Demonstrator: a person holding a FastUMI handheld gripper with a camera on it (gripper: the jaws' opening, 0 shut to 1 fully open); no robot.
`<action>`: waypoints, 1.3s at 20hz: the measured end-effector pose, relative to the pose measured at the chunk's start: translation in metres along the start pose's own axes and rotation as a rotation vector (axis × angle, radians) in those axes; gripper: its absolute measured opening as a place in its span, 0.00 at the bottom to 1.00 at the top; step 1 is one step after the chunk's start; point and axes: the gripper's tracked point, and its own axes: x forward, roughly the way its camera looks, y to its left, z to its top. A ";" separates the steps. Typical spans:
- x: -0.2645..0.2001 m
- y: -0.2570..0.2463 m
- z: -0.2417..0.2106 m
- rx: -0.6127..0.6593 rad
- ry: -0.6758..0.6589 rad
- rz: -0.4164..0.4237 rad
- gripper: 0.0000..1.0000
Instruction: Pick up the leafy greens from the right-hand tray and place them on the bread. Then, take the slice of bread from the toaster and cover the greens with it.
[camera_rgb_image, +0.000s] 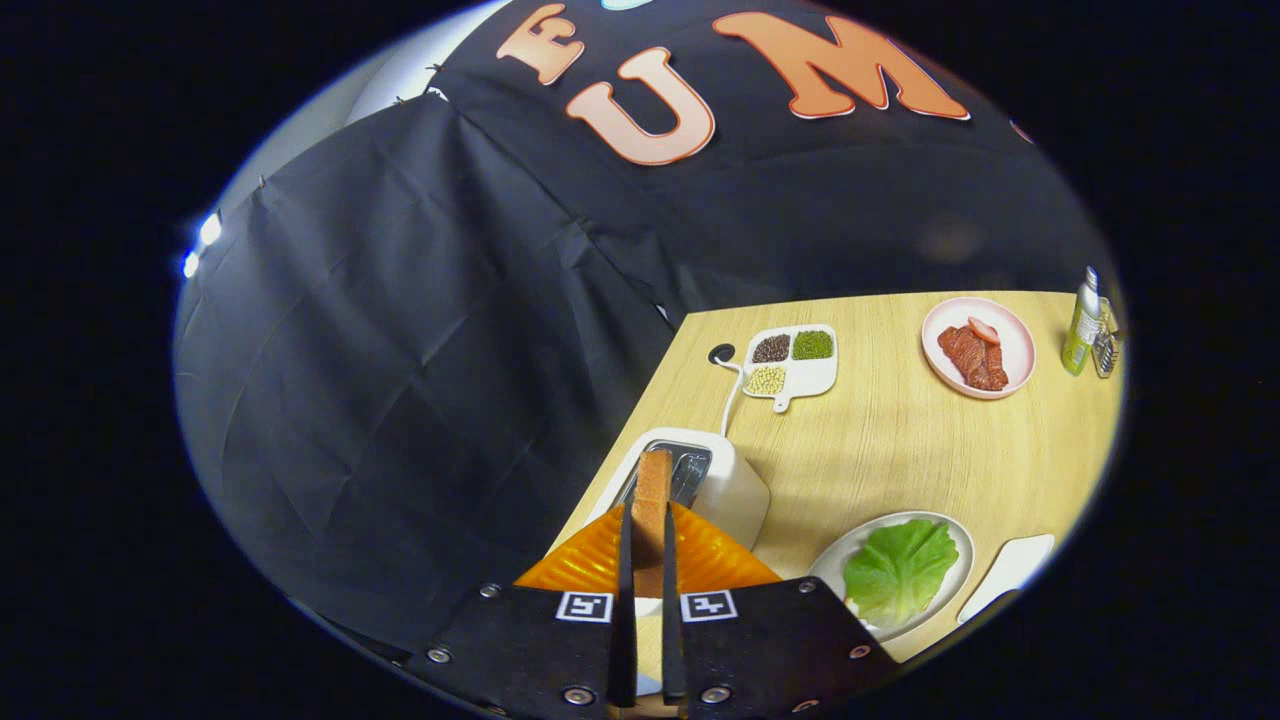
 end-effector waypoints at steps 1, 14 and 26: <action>-0.009 -0.006 0.000 -0.003 -0.012 -0.005 0.11; -0.041 -0.123 -0.050 0.160 -0.034 -0.075 0.10; -0.019 -0.207 -0.117 0.261 0.023 -0.140 0.10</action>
